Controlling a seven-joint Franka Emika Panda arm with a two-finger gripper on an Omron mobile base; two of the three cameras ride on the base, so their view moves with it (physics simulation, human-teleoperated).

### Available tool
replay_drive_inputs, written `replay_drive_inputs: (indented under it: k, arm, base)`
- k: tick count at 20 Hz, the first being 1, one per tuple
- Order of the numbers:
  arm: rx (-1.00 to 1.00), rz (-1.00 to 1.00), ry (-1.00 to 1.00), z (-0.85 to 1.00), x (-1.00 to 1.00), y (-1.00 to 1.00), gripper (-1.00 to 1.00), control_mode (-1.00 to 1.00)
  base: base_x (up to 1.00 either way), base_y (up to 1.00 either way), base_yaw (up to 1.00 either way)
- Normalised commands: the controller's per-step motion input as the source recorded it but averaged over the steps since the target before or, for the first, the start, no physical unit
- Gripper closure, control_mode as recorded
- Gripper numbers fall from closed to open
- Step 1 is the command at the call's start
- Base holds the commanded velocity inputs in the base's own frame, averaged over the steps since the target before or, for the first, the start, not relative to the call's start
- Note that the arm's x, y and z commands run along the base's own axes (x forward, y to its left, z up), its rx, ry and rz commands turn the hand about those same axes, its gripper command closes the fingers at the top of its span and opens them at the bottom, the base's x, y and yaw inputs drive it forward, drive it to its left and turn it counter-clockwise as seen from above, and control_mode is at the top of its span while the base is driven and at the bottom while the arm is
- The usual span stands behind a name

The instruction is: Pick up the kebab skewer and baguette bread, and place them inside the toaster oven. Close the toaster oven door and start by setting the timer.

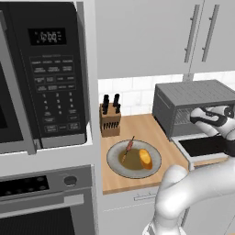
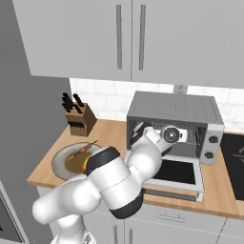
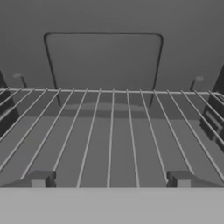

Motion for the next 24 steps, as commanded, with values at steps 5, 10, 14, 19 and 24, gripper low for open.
replay_drive_inputs:
  k: [5,10,14,19,24]
  arm:
    - [0.0,0.0,0.11,-0.49,-0.15,0.0,-1.0,-1.0]
    - [0.0,-0.01,0.12,-0.65,-0.73,-0.04,-1.0,-1.0]
    - [0.0,-0.04,0.06,-0.8,-0.99,-0.08,-1.0,-1.0]
    - [0.0,-0.04,0.07,-0.73,-0.99,-0.08,-1.0,-1.0]
    - [0.0,-0.02,0.11,-0.61,-0.9,-0.15,-1.0,-1.0]
  base:
    - [0.0,0.0,0.0]
    - [0.0,0.0,0.0]
    - [0.0,0.0,0.0]
    - [0.0,0.0,0.0]
    - [0.0,0.0,0.0]
